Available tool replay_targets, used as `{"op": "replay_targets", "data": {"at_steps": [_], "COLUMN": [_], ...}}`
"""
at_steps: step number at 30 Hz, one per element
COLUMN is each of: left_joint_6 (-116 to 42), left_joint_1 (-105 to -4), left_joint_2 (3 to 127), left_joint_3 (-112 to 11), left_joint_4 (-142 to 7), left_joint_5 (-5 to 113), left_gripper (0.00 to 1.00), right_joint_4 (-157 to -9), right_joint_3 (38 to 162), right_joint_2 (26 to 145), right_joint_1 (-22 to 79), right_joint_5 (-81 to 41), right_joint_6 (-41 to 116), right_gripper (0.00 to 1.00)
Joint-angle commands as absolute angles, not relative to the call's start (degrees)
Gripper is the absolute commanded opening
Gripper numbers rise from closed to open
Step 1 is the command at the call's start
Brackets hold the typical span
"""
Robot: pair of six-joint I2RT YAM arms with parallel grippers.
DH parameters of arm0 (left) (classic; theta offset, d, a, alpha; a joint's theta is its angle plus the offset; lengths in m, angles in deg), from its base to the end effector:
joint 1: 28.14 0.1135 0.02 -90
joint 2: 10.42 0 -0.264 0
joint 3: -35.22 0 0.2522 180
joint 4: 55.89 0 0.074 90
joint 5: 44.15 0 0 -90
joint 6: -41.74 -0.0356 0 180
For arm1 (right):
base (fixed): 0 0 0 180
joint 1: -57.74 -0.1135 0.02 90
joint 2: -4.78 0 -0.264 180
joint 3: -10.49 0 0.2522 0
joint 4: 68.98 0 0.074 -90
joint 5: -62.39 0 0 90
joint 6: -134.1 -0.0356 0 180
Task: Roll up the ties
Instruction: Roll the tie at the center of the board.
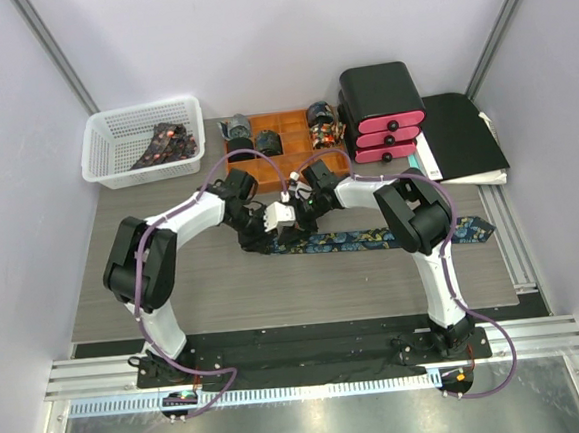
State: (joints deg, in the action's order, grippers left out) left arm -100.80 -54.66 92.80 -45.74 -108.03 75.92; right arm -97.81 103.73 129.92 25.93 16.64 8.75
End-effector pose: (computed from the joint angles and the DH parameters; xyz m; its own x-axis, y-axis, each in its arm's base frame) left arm 0.2980 -0.1687 0.1740 -0.1217 0.8285 -0.5466 0.9924 0.0930 -0.0801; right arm 0.3563 0.2502 0.1093 -0.9908 -0.1269 -0.0466 -0.1155 0.6158 0.7794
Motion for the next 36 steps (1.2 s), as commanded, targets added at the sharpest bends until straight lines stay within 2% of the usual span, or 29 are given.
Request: {"op": "replay_targets", "data": {"at_steps": [1, 11, 19, 27, 30, 31, 34, 36], "left_joint_6": [-97.8, -91.7, -89.5, -88.8, -88.8, -88.8, -89.0, -89.0], "left_joint_1": [-57.4, -62.2, -63.1, -63.1, -63.1, -63.1, -63.0, -63.0], "left_joint_2": [91.4, 97.6, 101.5, 100.2, 99.9, 100.1, 100.2, 100.4], "left_joint_3": [-48.2, -51.1, -54.0, -47.4, -46.2, -46.1, -46.4, -46.6], "left_joint_4": [-105.9, -103.1, -108.1, -107.8, -107.2, -107.1, -107.1, -107.2], "left_joint_5": [78.9, 71.7, 66.6, 65.6, 65.7, 65.7, 65.8, 65.9], "left_gripper": [0.36, 0.35, 0.31, 0.27, 0.27, 0.27, 0.27, 0.26], "right_joint_4": [-97.1, -94.3, -87.9, -84.8, -74.6, -64.6, -47.6, -46.4], "right_joint_3": [104.6, 103.7, 101.7, 100.9, 96.1, 94.2, 88.9, 89.4], "right_joint_2": [132.1, 131.7, 128.9, 127.3, 125.7, 124.8, 122.6, 122.4], "right_joint_1": [25.4, 25.4, 25.7, 28.5, 30.5, 31.2, 33.4, 34.8], "right_joint_5": [12.2, 14.3, 19.9, 23.8, 25.9, 26.1, 23.7, 23.1], "right_joint_6": [9.4, 6.8, 0.7, -3.7, -12.7, -16.1, -28.5, -29.7], "right_gripper": [0.01, 0.01, 0.04, 0.19, 0.26, 0.28, 0.39, 0.41]}}
